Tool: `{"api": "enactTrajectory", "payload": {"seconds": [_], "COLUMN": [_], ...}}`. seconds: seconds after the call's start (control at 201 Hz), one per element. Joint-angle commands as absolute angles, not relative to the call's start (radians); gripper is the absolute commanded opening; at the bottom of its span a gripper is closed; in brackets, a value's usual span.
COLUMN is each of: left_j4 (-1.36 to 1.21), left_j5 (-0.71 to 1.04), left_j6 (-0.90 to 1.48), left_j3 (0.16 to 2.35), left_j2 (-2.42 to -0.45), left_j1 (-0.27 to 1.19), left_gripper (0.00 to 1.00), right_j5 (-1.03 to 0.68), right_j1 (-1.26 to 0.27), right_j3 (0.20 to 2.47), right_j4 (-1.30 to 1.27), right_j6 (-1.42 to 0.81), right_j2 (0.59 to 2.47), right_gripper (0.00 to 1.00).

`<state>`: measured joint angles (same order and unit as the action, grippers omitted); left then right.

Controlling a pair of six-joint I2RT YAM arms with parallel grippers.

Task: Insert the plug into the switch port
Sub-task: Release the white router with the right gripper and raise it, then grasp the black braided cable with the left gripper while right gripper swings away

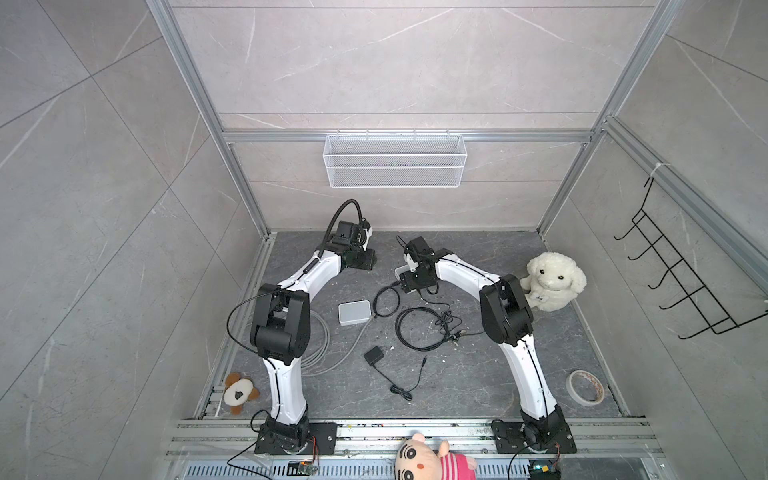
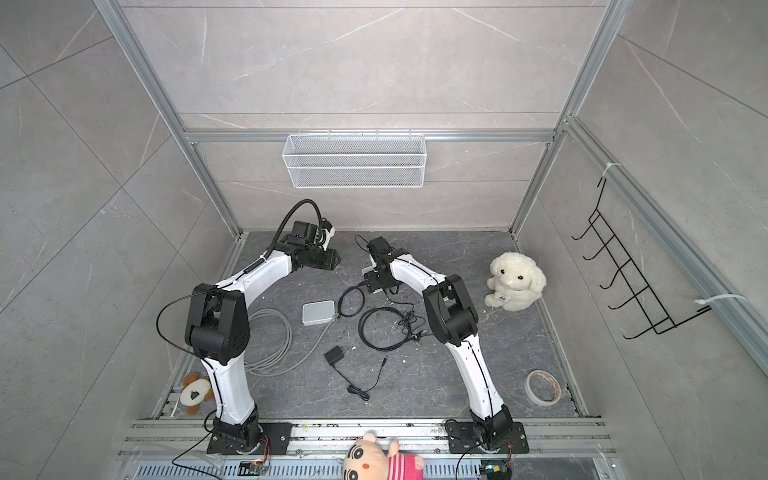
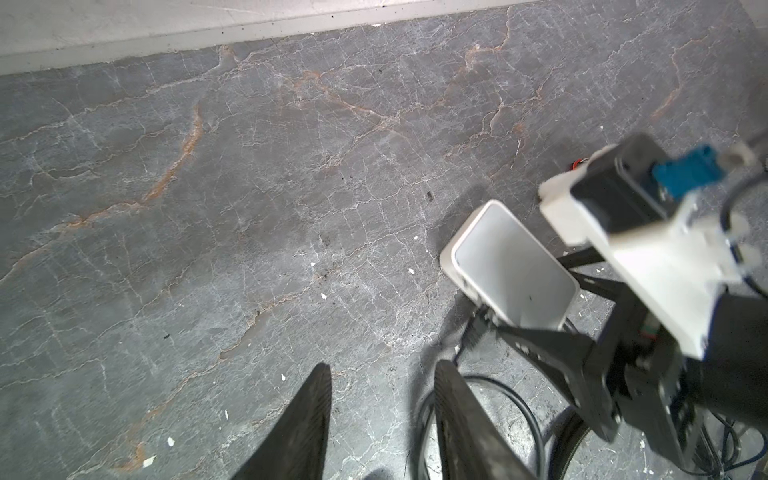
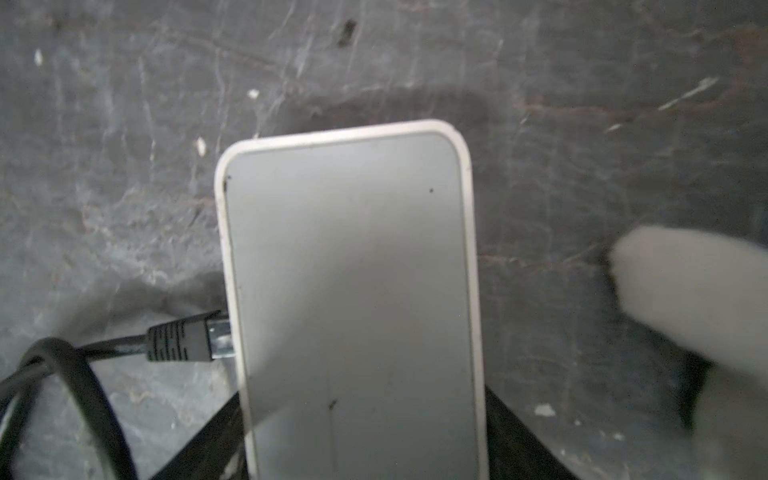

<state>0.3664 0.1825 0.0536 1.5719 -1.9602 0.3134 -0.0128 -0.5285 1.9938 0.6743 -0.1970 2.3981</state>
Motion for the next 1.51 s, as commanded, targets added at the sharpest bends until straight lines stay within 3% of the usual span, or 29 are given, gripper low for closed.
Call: {"api": "enactTrajectory", "payload": {"seconds": [0.0, 0.353, 0.687, 1.02, 1.503], "left_j4": [0.354, 0.367, 0.376, 0.376, 0.462], "left_j5": [0.18, 0.185, 0.232, 0.395, 0.464], "left_j6": [0.061, 0.03, -0.018, -0.104, -0.192], "left_j3": [1.569, 1.546, 1.535, 1.475, 1.441], "left_j2": [-1.906, -1.912, -1.91, -1.855, -1.882], "left_j1": [0.31, 0.343, 0.389, 0.47, 0.76], "left_gripper": [0.44, 0.44, 0.43, 0.4, 0.38], "right_j5": [0.012, 0.013, -0.046, -0.188, -0.193], "right_j1": [-0.525, -0.513, -0.51, -0.438, -0.277], "right_j3": [2.089, 2.269, 2.212, 1.909, 1.458], "right_j4": [0.753, 0.832, 0.833, 0.727, 0.703], "right_j6": [-0.298, -0.333, -0.25, -0.308, -0.428], "right_j2": [2.459, 2.548, 2.446, 2.193, 1.896], "right_gripper": [0.75, 0.77, 0.88, 0.91, 0.89]}}
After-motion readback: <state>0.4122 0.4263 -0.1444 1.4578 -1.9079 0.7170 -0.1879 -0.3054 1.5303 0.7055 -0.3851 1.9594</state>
